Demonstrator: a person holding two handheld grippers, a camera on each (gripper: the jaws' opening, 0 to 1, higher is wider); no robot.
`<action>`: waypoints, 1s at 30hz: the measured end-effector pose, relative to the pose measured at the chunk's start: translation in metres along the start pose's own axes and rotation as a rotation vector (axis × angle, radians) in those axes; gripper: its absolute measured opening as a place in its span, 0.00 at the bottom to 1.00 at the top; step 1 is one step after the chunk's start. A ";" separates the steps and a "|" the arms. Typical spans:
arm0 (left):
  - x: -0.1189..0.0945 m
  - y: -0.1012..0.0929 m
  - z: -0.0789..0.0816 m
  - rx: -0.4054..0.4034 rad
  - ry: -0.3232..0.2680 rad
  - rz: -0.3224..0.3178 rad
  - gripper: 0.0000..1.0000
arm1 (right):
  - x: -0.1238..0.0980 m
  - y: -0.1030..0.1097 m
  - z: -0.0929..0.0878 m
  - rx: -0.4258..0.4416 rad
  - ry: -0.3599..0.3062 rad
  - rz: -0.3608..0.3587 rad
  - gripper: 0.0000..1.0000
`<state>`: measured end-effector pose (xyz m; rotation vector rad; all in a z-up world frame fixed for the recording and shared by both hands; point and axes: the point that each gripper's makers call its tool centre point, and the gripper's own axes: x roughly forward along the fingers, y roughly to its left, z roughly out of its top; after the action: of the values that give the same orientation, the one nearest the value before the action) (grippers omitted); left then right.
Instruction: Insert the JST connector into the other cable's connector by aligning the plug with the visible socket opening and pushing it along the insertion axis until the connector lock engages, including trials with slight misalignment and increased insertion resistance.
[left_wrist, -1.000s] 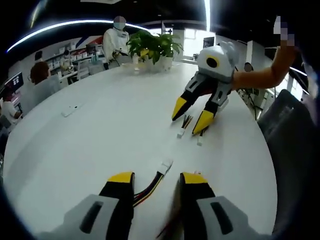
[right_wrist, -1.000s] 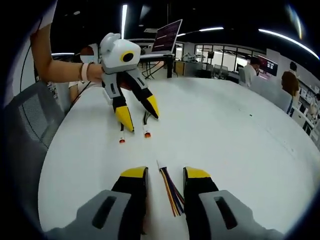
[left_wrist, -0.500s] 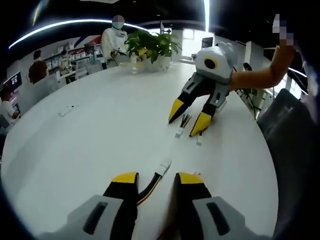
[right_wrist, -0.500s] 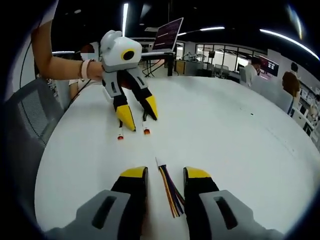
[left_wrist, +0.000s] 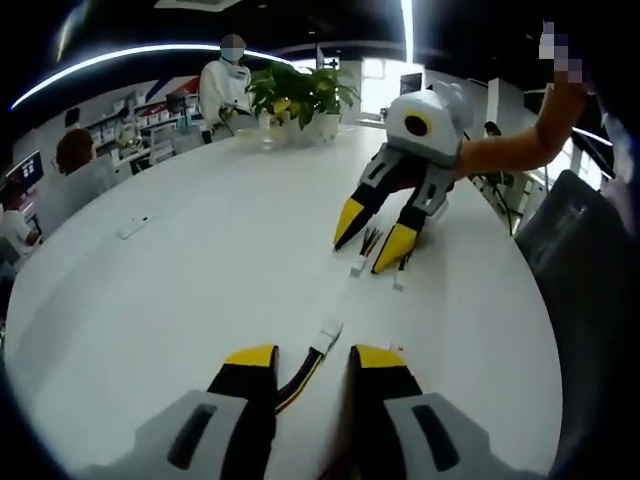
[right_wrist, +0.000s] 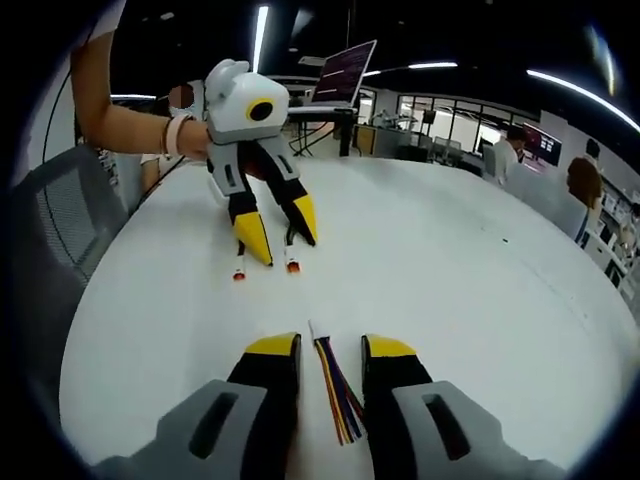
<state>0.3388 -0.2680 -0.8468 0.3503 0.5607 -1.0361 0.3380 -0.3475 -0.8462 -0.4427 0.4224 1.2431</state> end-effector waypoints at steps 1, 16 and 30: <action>0.000 -0.001 0.001 0.004 -0.004 0.000 0.23 | 0.000 0.001 0.000 -0.004 -0.001 0.001 0.18; -0.003 -0.010 0.002 0.021 -0.111 -0.036 0.12 | -0.003 0.006 -0.001 0.006 -0.121 0.029 0.11; -0.007 -0.011 0.004 0.038 -0.250 -0.064 0.04 | -0.003 0.001 -0.005 0.050 -0.219 0.059 0.14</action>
<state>0.3274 -0.2709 -0.8394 0.2333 0.3298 -1.1343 0.3356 -0.3526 -0.8489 -0.2489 0.2808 1.3199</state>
